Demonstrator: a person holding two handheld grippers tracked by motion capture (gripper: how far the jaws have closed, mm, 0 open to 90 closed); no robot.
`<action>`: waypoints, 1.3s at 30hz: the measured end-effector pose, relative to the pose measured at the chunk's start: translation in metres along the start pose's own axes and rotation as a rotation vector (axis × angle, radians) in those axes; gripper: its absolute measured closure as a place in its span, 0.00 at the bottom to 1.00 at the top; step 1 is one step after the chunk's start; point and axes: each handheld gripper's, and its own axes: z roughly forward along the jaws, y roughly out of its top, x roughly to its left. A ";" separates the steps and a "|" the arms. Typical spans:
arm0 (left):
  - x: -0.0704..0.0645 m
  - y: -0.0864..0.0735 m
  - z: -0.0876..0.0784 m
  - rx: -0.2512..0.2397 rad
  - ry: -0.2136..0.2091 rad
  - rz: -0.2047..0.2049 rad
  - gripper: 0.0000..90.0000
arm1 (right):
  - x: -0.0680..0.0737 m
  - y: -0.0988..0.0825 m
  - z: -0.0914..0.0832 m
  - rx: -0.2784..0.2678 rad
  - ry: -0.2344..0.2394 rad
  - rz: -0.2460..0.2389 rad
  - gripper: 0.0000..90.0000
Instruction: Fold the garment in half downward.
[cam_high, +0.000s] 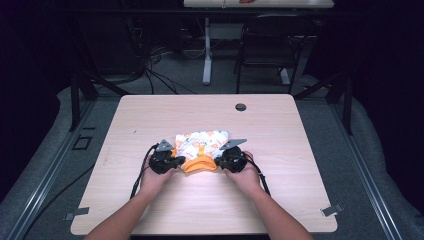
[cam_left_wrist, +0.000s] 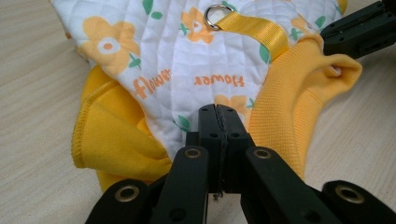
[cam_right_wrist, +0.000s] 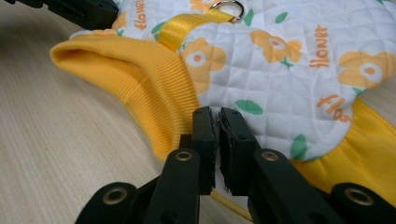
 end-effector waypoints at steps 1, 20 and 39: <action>0.000 0.000 0.000 0.000 -0.005 0.000 1.00 | 0.000 0.000 -0.001 0.001 -0.004 -0.001 0.94; -0.001 0.004 -0.033 -0.024 -0.019 0.026 0.99 | 0.012 0.003 -0.024 -0.033 0.021 -0.032 0.92; -0.013 -0.027 -0.085 -0.060 -0.061 0.035 0.96 | 0.037 -0.023 -0.079 -0.093 -0.001 -0.087 0.90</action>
